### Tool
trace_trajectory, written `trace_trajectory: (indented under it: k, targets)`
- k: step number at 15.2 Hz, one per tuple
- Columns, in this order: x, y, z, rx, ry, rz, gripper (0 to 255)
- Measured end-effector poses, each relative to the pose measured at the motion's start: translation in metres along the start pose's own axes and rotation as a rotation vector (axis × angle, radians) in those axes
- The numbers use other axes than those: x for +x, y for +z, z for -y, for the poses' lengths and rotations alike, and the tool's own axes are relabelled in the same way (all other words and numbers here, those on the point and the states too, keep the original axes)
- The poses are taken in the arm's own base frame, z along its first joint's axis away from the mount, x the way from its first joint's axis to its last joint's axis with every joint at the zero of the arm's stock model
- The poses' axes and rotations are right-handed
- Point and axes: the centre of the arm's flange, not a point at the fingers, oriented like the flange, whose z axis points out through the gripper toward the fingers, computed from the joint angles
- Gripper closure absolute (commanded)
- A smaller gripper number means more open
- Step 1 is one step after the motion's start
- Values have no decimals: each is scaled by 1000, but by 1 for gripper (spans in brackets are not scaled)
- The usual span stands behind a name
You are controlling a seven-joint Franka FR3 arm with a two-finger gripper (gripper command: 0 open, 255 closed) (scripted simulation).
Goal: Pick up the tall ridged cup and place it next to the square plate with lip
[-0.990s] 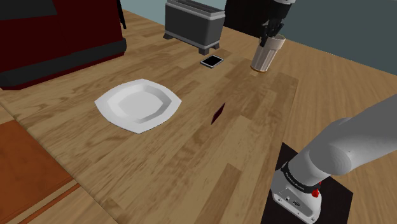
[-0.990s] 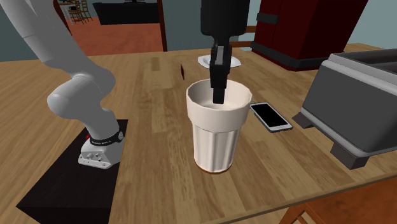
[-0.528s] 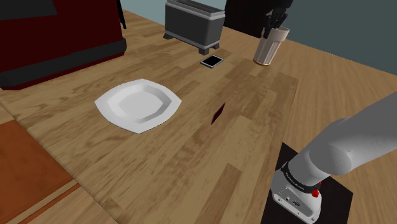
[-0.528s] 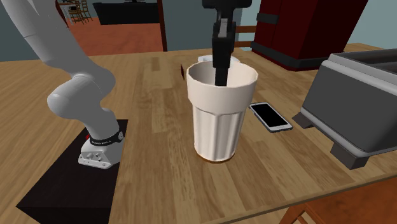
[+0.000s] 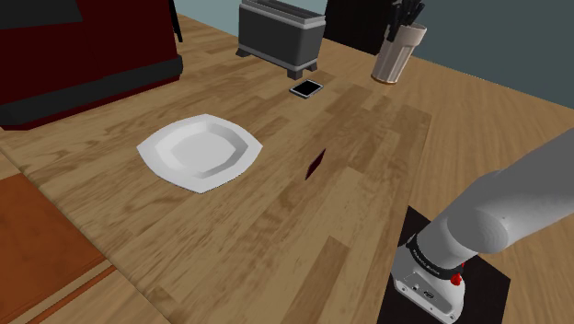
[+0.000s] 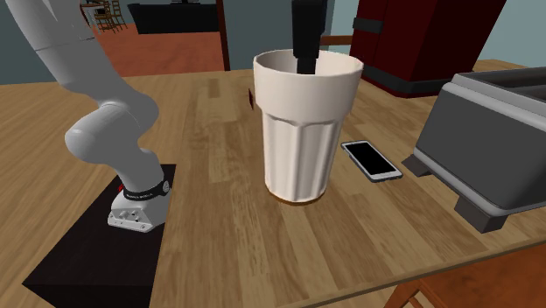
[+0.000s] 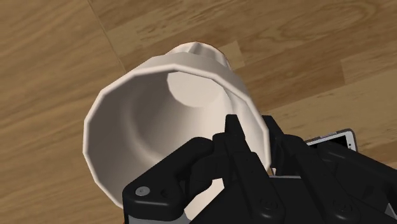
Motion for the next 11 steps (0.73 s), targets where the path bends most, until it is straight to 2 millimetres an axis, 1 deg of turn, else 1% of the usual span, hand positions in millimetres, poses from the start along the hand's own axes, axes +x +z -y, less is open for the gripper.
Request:
trace_trajectory:
  k: [1,2,6,10,11]
  targets:
    - [-2,-2,6,0,0,0,255]
    - [-6,-4,16,0,-1,1,255]
    - [-22,-9,63,1,-2,0,255]
    - [-45,-9,111,1,-2,0,255]
    - [-51,-12,121,1,-1,0,255]
